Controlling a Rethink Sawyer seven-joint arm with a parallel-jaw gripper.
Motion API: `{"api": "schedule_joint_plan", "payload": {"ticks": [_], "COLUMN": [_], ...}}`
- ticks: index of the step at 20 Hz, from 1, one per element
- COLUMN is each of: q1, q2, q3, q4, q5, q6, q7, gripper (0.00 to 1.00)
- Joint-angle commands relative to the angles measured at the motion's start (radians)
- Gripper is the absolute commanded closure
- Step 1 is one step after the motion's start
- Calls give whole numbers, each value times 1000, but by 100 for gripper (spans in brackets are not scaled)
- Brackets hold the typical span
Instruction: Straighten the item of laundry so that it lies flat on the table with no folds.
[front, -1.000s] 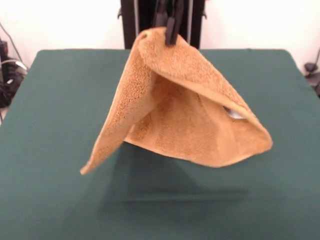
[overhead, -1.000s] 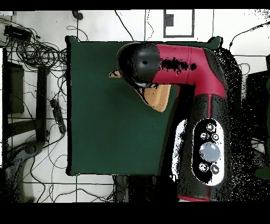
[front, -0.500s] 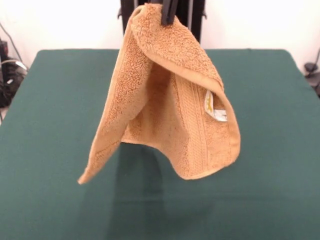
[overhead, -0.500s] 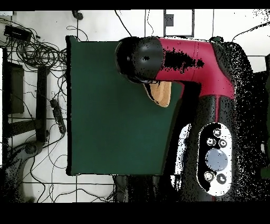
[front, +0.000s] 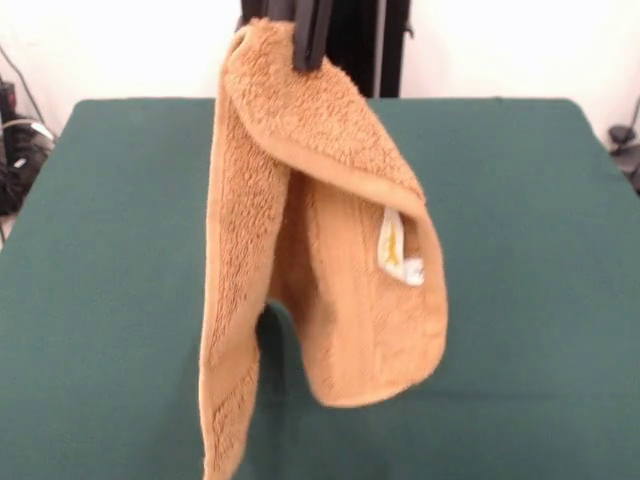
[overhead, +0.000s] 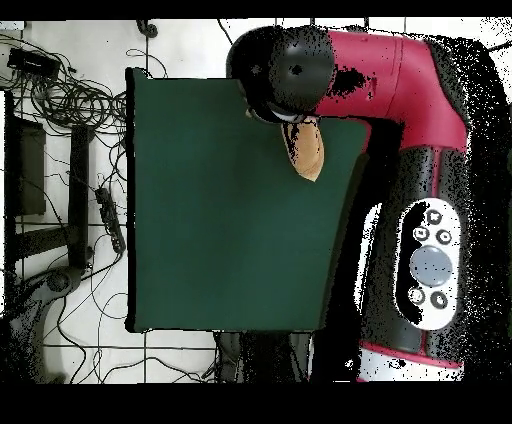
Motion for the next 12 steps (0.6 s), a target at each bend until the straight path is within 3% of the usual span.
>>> {"api": "schedule_joint_plan", "payload": {"ticks": [1,8,12], "q1": [-2,-8,5], "q2": [95,111,76], "q3": [148,162,138], "q4": [31,113,262], "q5": [-5,-8,-3], "q6": [21,-132,-282], "q7": [-228,-175,-70], "gripper": [100,100,100]}}
